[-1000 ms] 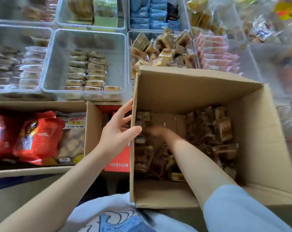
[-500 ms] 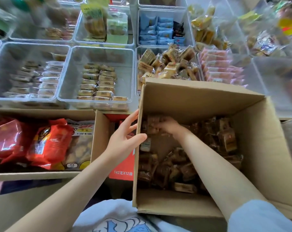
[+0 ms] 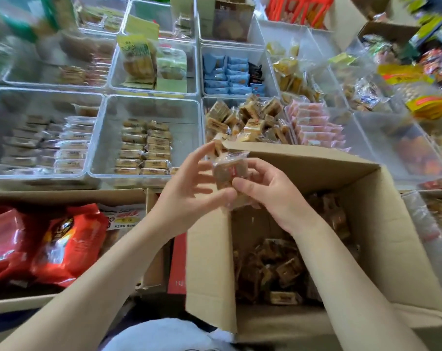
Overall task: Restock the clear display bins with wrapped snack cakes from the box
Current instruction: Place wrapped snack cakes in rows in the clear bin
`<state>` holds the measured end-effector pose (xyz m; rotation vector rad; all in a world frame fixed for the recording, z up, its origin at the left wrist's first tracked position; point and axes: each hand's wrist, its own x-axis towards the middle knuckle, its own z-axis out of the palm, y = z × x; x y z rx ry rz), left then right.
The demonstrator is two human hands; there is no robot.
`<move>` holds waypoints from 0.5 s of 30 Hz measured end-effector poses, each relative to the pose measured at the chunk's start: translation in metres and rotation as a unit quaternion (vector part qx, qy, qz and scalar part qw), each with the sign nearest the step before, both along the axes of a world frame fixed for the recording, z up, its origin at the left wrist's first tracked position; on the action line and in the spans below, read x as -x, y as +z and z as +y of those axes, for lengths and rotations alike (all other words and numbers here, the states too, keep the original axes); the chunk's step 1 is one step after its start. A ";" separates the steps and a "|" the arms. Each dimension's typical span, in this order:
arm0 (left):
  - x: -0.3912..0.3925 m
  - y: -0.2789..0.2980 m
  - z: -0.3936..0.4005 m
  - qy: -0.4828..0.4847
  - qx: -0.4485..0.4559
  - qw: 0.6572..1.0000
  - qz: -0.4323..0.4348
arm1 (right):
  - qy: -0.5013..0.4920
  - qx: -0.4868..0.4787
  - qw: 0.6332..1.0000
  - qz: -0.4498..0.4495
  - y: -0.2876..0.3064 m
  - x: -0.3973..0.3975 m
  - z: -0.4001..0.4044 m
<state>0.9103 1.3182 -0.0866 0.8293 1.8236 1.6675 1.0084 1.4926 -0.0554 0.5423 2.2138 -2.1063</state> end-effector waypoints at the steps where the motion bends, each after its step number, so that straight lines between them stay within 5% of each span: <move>1: 0.009 0.002 -0.009 0.019 -0.007 0.999 -0.043 | 0.015 -0.036 0.999 0.007 0.005 0.009 -0.011; 11: 0.128 -0.039 -0.179 0.134 -0.117 0.956 -0.234 | 0.145 -0.265 0.953 0.025 -0.024 0.158 -0.142; 15: 0.178 -0.069 -0.241 0.188 -0.059 0.962 -0.189 | 0.176 -0.378 0.907 0.065 -0.056 0.231 -0.205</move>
